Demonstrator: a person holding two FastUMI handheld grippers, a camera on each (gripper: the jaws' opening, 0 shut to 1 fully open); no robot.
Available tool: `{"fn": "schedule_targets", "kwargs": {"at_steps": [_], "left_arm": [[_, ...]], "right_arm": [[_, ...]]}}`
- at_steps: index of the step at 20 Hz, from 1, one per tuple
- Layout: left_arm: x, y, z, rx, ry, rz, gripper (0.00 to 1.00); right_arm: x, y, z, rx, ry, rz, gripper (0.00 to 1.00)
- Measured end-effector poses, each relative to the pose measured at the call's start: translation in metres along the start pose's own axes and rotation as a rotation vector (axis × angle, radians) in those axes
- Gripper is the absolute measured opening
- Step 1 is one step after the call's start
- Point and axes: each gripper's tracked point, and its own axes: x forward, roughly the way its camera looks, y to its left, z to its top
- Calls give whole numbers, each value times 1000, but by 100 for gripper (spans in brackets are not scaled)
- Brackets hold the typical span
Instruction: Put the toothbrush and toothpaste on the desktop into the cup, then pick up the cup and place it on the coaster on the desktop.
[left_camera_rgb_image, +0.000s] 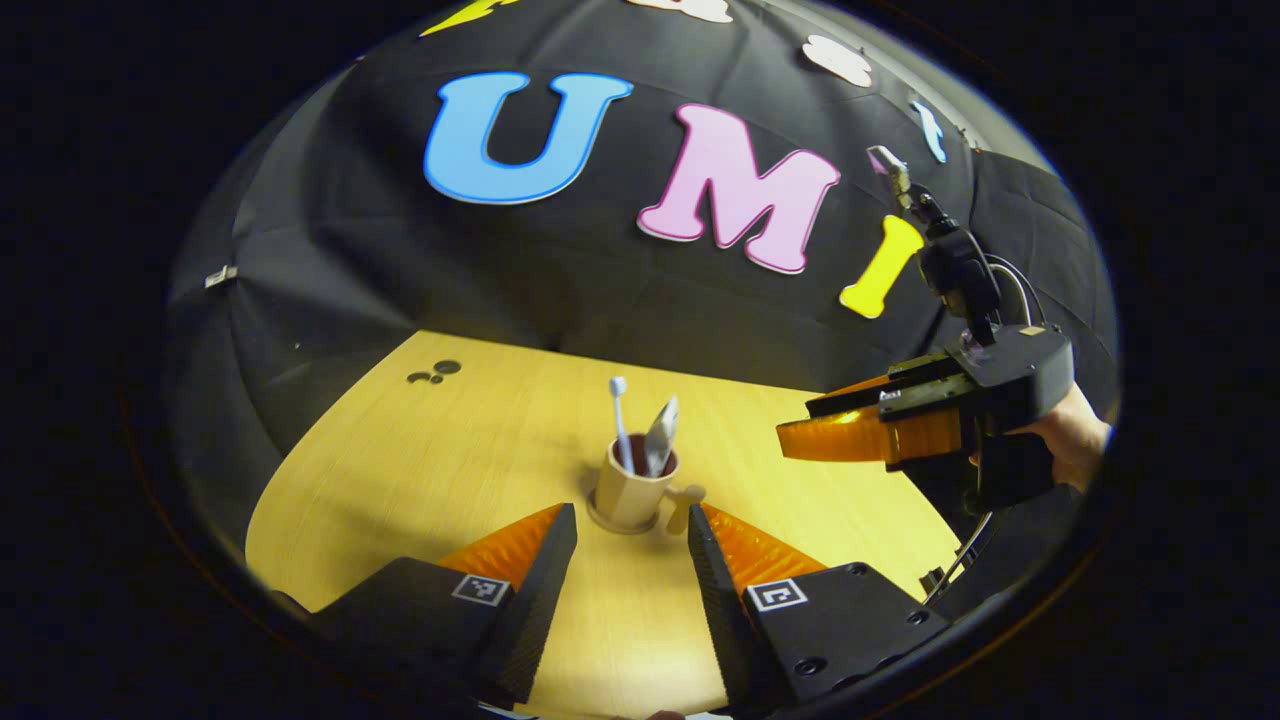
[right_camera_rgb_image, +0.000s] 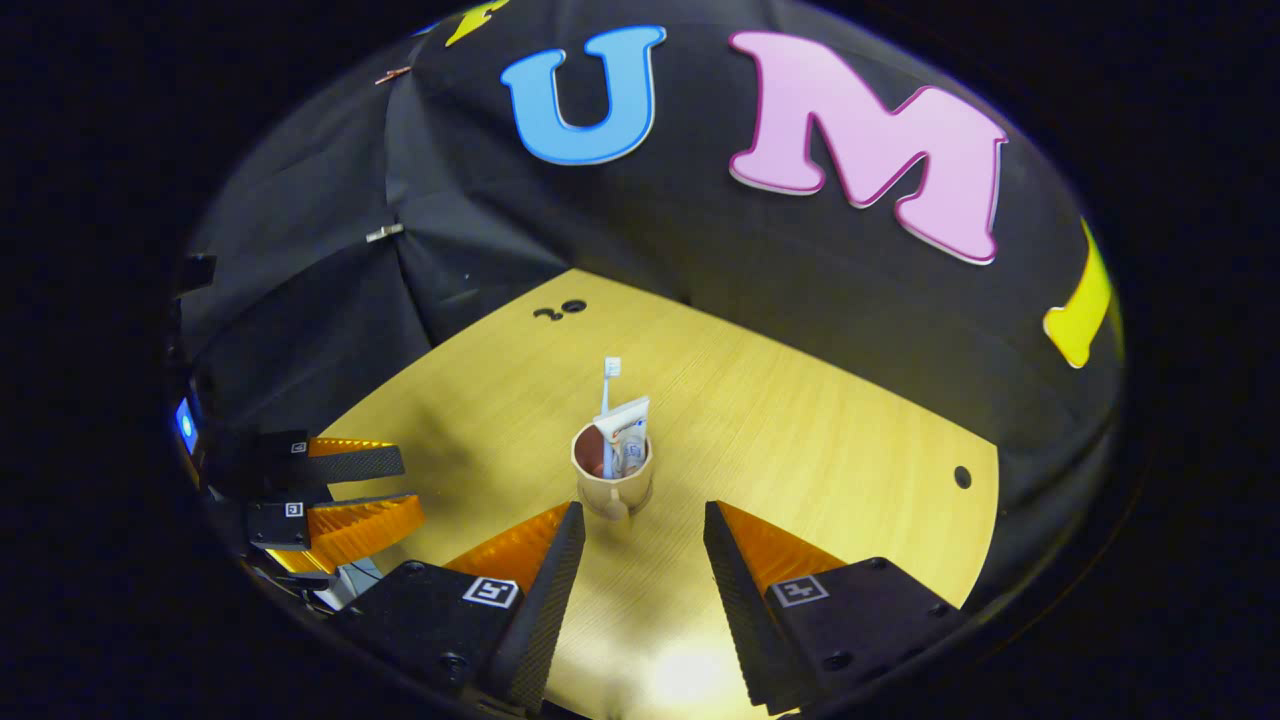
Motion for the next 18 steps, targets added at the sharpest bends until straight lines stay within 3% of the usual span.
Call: {"fn": "schedule_targets", "kwargs": {"at_steps": [1,2,3,6,10,12,18], "left_arm": [[2,-8,7,11,-10,-11,71],[3,-15,14,24,-24,-17,81],[2,-22,20,37,-38,-24,72],[0,-39,33,93,-76,-39,79],[-8,-57,38,139,-106,-53,90],[-13,-64,39,139,-110,-59,92],[-25,-74,43,160,-136,-79,92]], "right_arm": [[-10,-7,2,4,-27,-26,76],[-24,-12,1,9,-57,-55,79],[-34,-16,-1,15,-83,-75,79],[-55,-22,-5,29,-144,-121,83],[-78,-24,-10,59,-196,-145,83],[-90,-22,-10,98,-241,-148,89],[-117,-23,-16,167,-348,-170,90]]}}
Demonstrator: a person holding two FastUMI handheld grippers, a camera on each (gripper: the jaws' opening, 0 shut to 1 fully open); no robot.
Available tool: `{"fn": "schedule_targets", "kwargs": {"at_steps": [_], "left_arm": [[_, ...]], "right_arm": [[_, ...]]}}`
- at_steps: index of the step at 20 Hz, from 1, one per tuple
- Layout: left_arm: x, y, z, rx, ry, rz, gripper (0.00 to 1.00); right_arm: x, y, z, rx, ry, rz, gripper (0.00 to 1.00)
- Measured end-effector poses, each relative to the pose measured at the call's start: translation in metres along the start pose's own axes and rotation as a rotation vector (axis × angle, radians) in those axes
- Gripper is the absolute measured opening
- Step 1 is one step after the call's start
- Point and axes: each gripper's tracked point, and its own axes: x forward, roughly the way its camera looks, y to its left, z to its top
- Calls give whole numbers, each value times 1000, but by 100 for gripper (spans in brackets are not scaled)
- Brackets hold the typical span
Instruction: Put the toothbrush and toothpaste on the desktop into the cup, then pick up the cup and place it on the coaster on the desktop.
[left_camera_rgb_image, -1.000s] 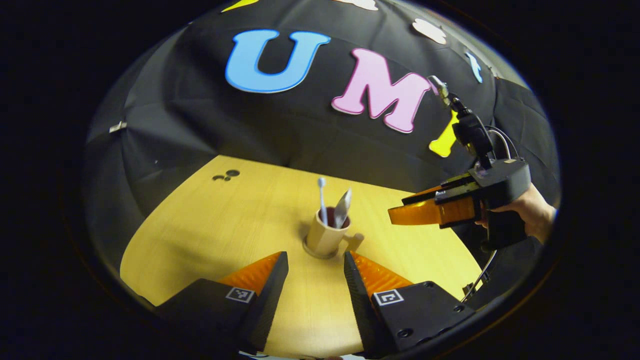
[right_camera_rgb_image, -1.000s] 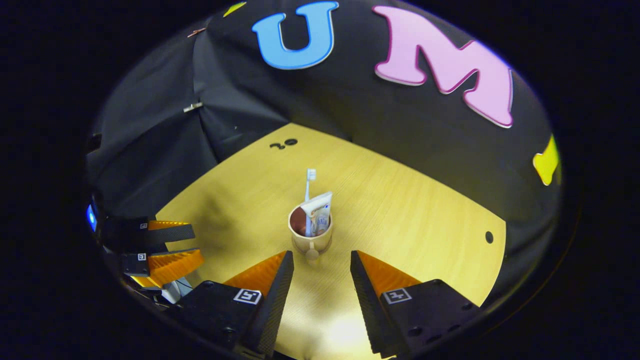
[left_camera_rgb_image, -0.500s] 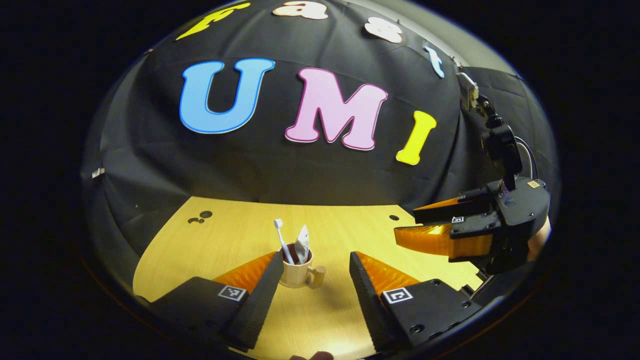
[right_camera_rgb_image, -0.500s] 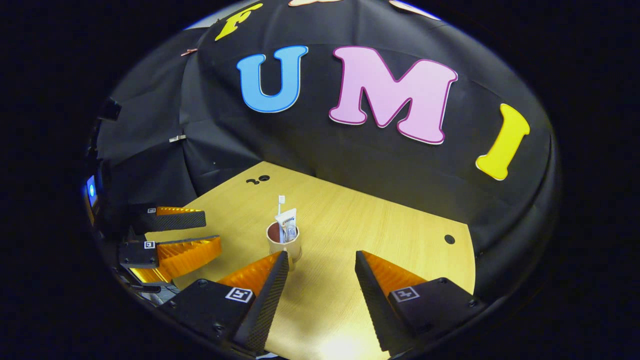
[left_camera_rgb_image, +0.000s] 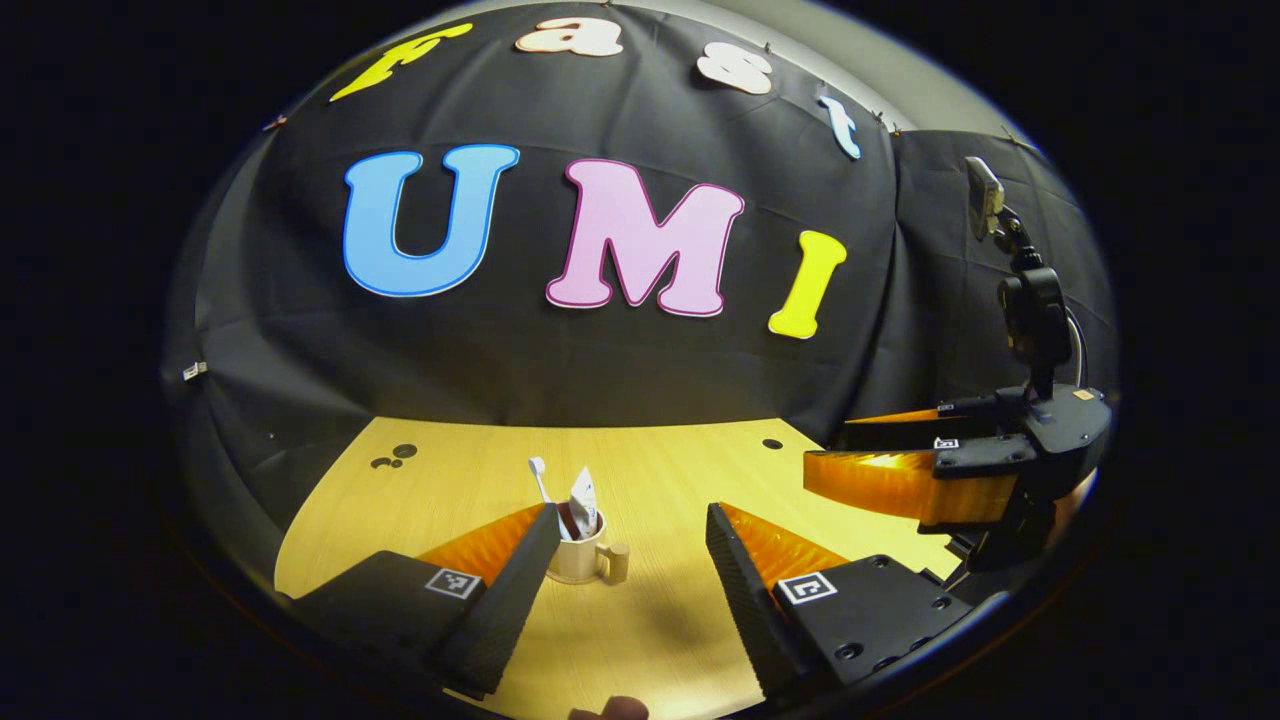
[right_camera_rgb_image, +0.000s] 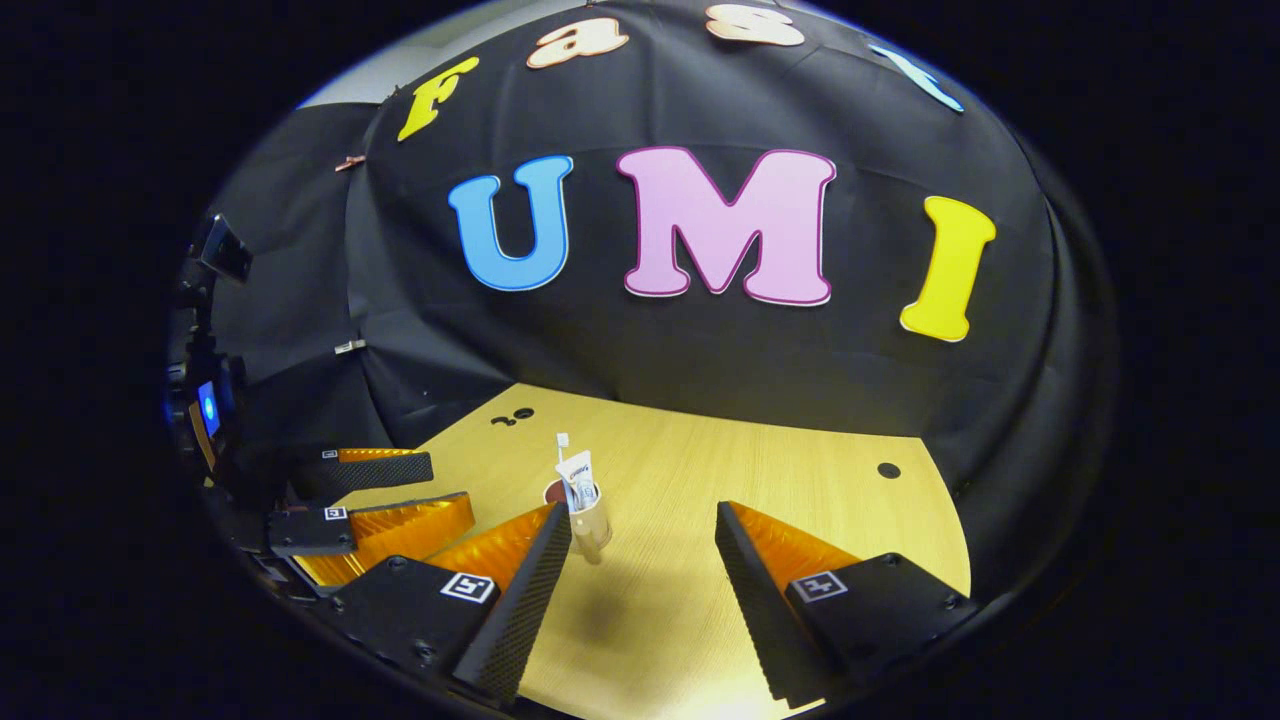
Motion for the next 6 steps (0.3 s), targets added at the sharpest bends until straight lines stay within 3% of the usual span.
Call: {"fn": "schedule_targets", "kwargs": {"at_steps": [6], "left_arm": [[-6,-1,-4,6,6,-4,92]], "right_arm": [[-15,-7,-6,35,-12,-25,90]]}}
